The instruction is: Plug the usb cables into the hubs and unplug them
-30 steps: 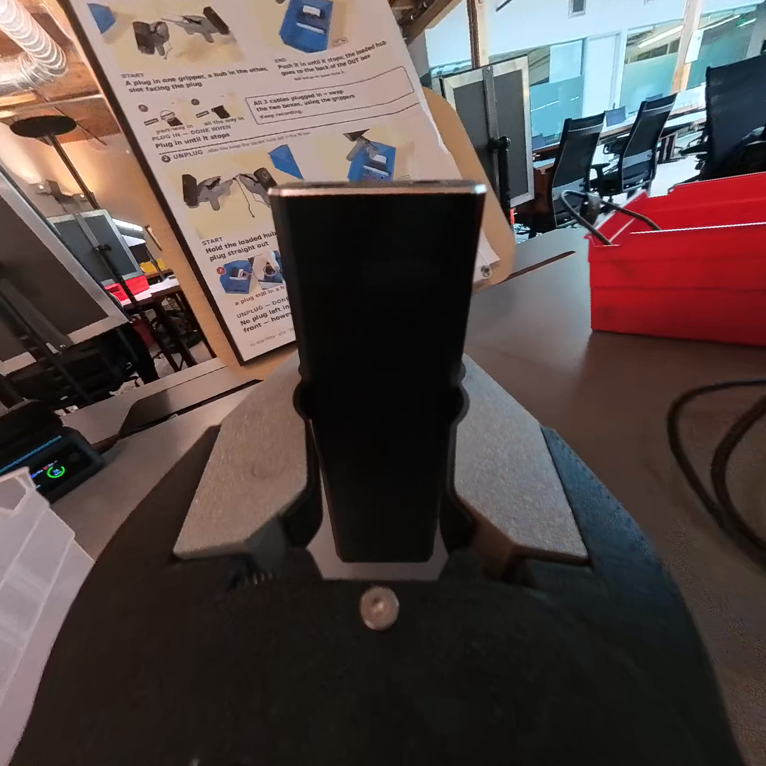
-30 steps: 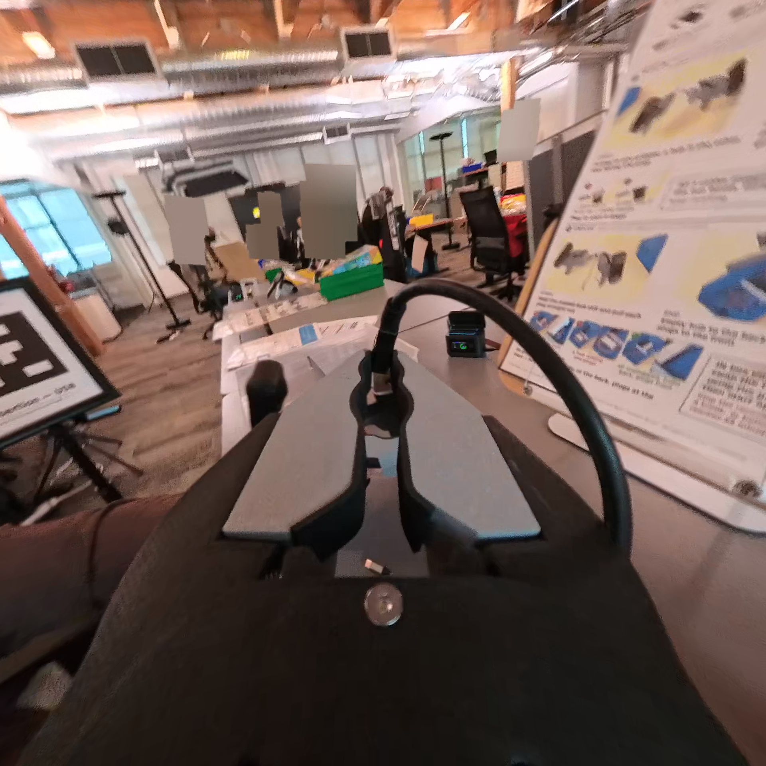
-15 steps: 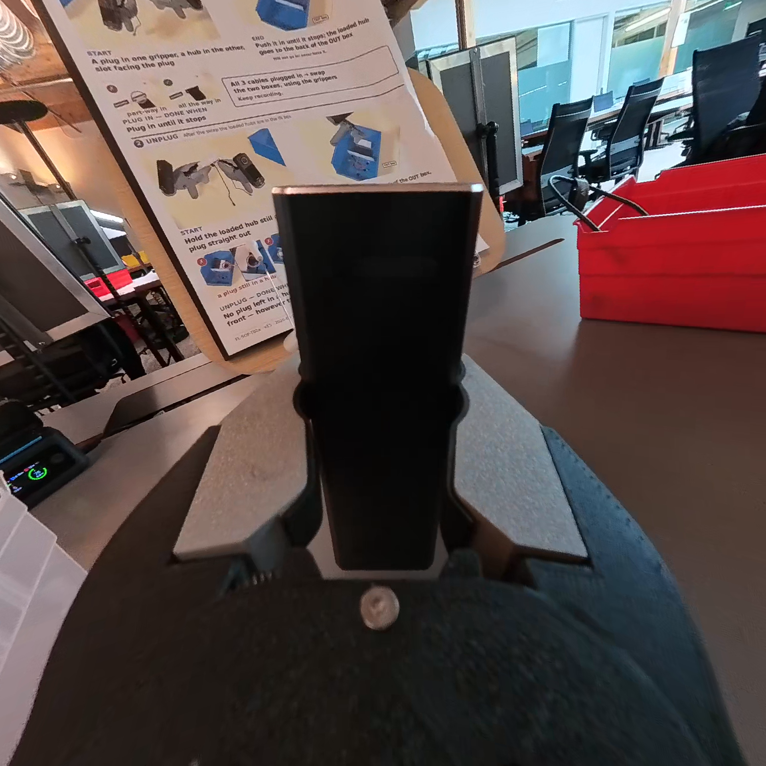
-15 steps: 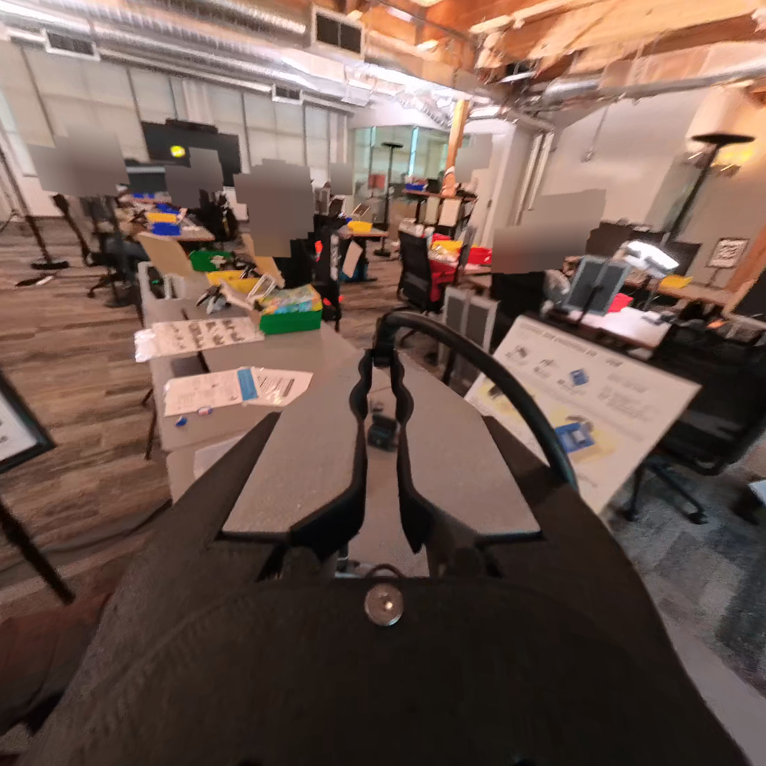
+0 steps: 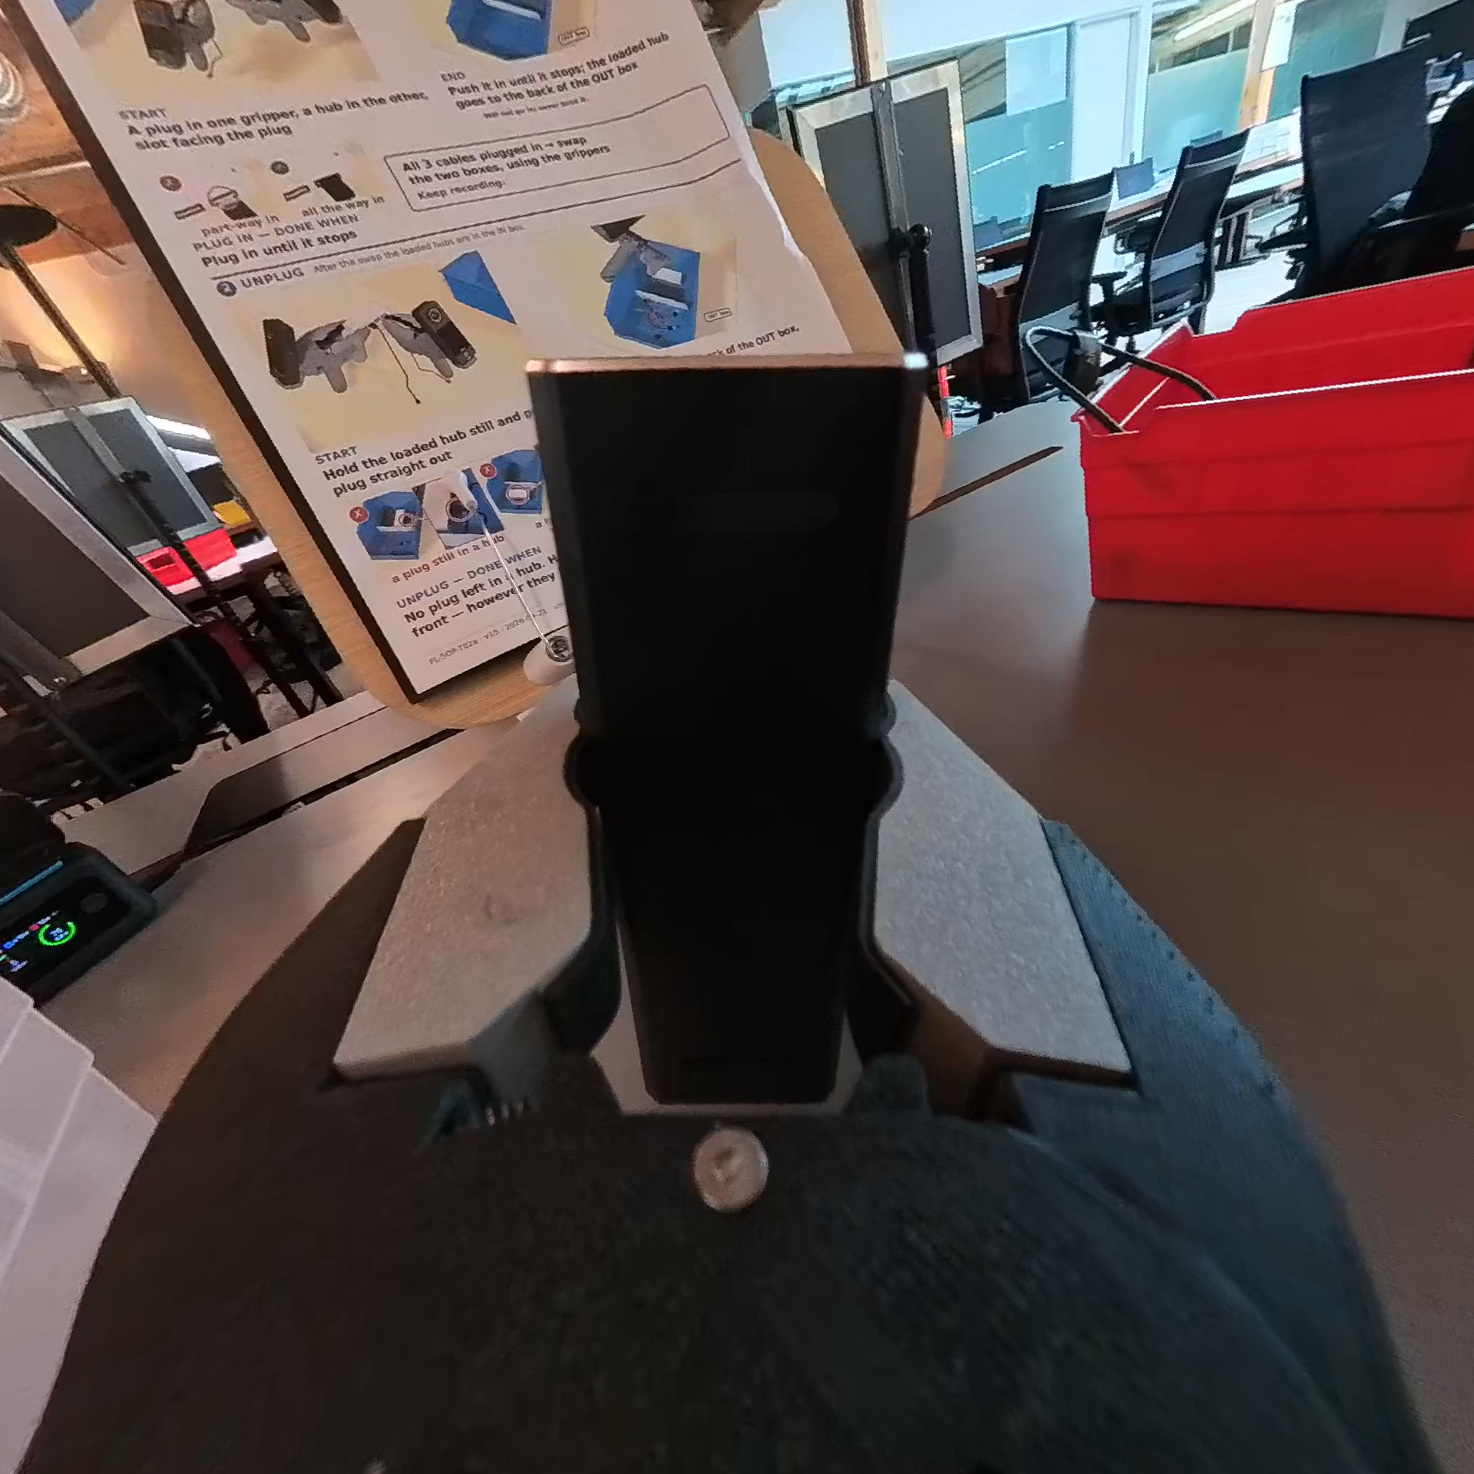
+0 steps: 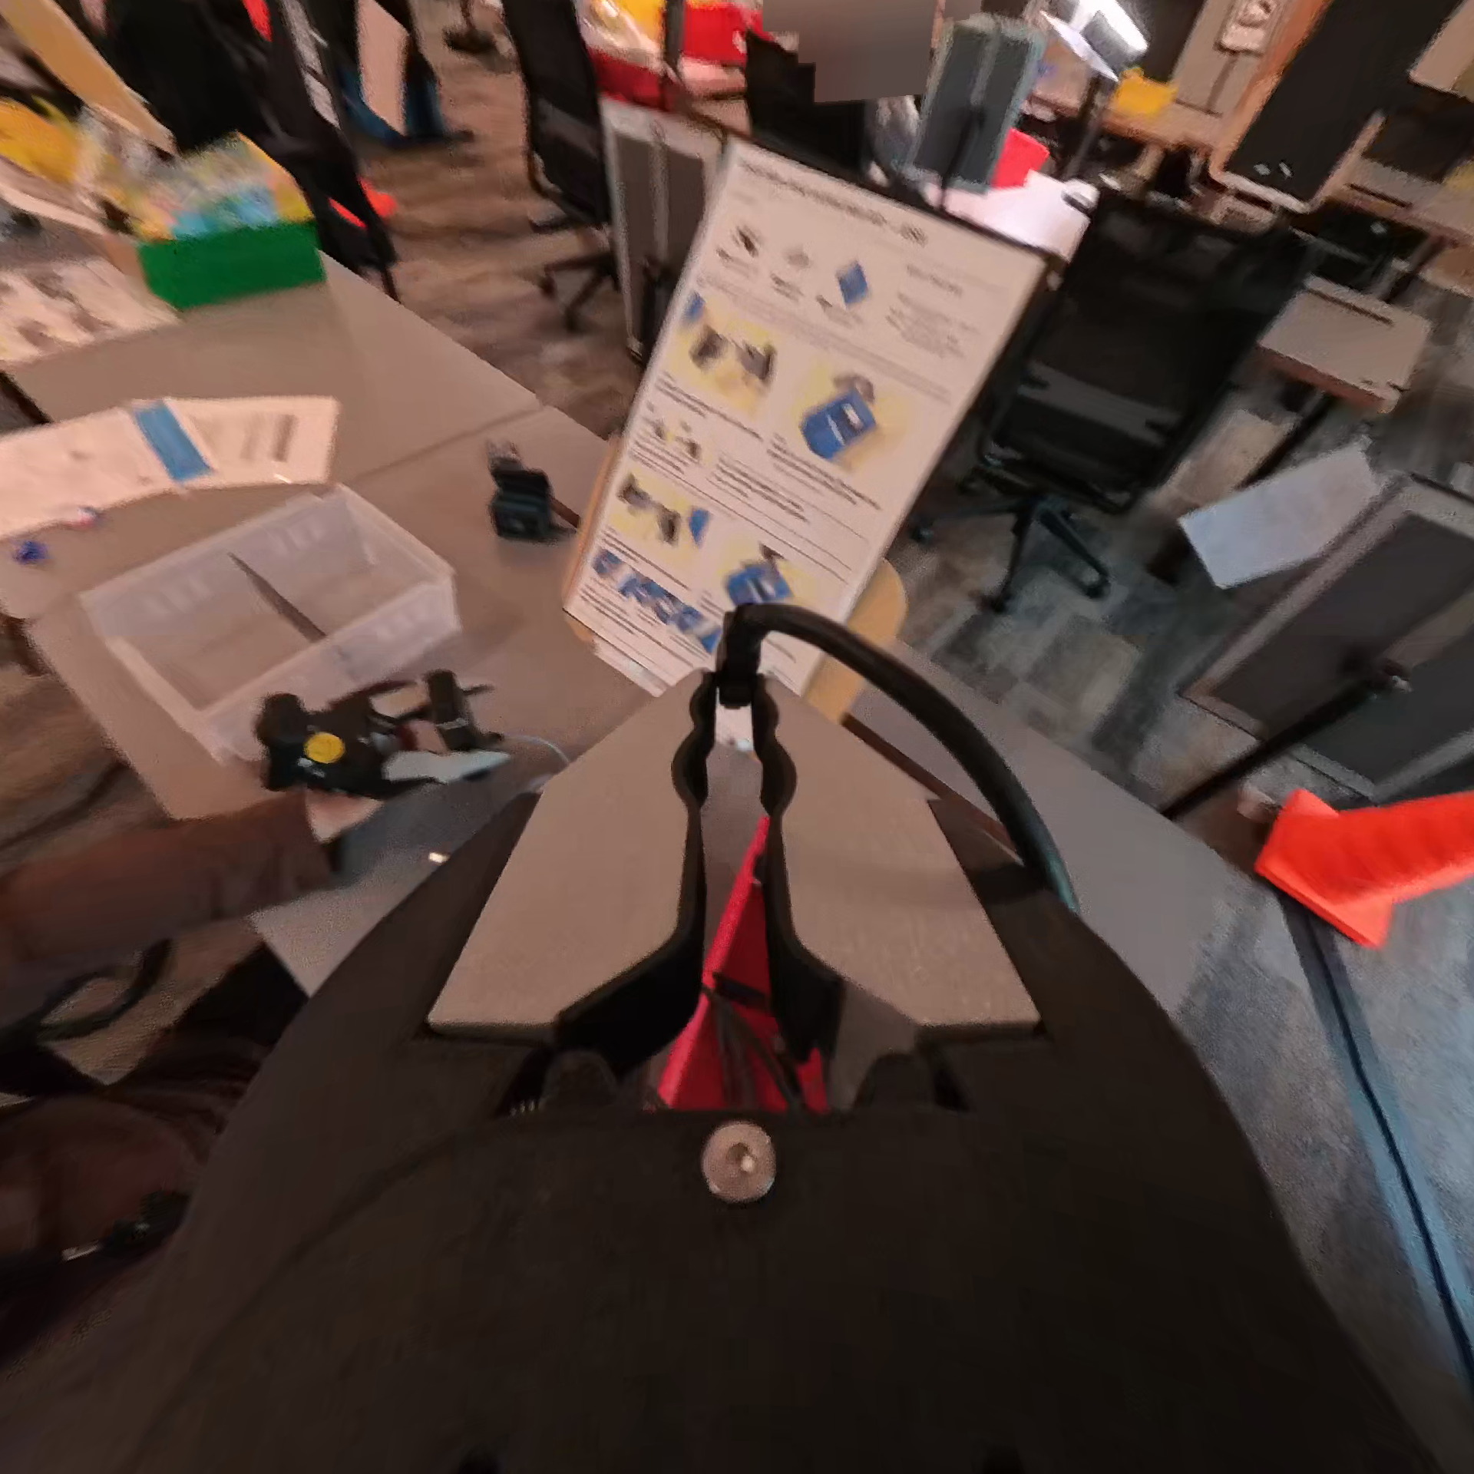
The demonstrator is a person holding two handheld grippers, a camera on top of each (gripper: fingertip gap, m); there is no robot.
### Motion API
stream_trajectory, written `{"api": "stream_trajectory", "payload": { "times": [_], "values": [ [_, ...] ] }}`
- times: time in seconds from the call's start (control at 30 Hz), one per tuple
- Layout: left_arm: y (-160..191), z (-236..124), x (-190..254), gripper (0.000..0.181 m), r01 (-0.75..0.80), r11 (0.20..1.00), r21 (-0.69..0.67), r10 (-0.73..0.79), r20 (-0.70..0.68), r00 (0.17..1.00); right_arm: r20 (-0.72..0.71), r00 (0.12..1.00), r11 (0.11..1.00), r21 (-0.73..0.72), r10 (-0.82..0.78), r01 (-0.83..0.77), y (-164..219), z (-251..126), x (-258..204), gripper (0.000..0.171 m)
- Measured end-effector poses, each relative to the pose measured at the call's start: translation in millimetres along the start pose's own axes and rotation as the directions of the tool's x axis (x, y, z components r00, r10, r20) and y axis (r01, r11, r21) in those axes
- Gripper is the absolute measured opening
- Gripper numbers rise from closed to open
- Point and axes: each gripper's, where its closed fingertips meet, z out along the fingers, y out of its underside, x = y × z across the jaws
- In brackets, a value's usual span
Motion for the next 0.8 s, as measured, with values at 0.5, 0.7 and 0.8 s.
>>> {"api": "stream_trajectory", "payload": {
  "times": [0.5, 0.7, 0.8],
  "values": [
    [5.7, 4.5, 13.0, 0.067, -0.057, 0.998, -0.026, 0.056, -0.031, 0.998, 0.205, 0.977, 0.995, -0.084, 0.066, -0.05, 102.6, 12.5, 26.9, 0.007],
    [3.3, 3.3, 16.3, 0.067, -0.072, 0.997, -0.017, 0.071, -0.033, 0.997, 0.22, 0.969, 0.965, -0.256, 0.108, -0.049, 184.6, 49.3, 29.2, 0.007],
    [5.8, 3.3, 16.9, 0.067, -0.078, 0.997, -0.027, 0.077, -0.033, 0.996, 0.216, 0.971, 0.969, -0.242, 0.102, -0.048, 204.6, 70.2, 33.9, 0.007]
  ]
}}
